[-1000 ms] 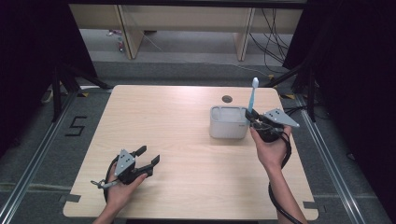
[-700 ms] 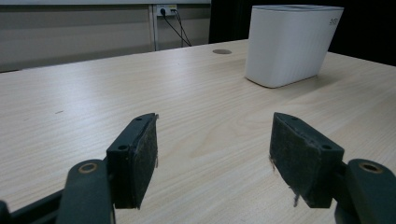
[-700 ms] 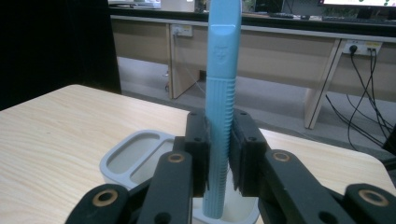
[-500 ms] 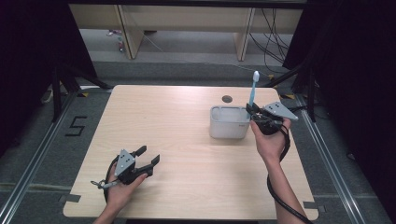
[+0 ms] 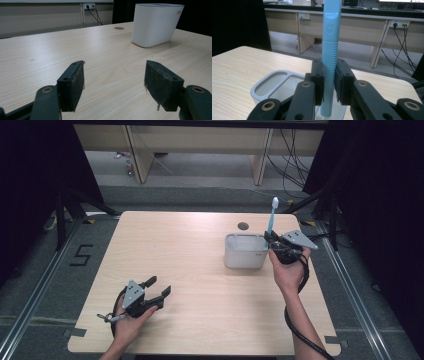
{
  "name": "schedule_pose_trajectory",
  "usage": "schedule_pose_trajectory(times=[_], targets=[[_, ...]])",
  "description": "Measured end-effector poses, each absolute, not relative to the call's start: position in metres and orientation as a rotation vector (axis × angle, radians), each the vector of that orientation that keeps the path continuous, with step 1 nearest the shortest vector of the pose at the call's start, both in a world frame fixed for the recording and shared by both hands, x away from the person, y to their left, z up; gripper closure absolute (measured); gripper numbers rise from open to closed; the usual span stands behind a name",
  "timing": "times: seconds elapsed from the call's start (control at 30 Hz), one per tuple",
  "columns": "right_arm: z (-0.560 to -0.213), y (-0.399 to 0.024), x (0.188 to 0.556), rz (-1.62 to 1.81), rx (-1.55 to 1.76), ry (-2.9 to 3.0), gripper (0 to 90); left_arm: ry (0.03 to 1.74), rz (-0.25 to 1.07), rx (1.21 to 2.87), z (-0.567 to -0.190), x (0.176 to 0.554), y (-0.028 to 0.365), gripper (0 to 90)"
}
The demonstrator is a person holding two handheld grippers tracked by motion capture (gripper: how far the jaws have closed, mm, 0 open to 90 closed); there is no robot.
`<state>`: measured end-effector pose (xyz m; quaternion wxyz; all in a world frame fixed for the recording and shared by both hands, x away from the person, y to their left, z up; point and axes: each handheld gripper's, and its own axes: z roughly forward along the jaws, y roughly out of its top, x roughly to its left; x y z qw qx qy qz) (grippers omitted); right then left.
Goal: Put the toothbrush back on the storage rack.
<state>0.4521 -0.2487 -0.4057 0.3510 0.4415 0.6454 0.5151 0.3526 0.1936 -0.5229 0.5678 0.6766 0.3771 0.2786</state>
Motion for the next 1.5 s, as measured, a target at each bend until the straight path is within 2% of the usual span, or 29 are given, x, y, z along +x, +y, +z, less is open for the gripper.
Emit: schedule_pose_trajectory(times=[1.5], targets=[[-0.429, -0.247, 0.459, 1.298, 1.198, 1.7, 78.8, 0.881, 0.652, 1.588, -0.523, 0.352, 0.193, 31.6]])
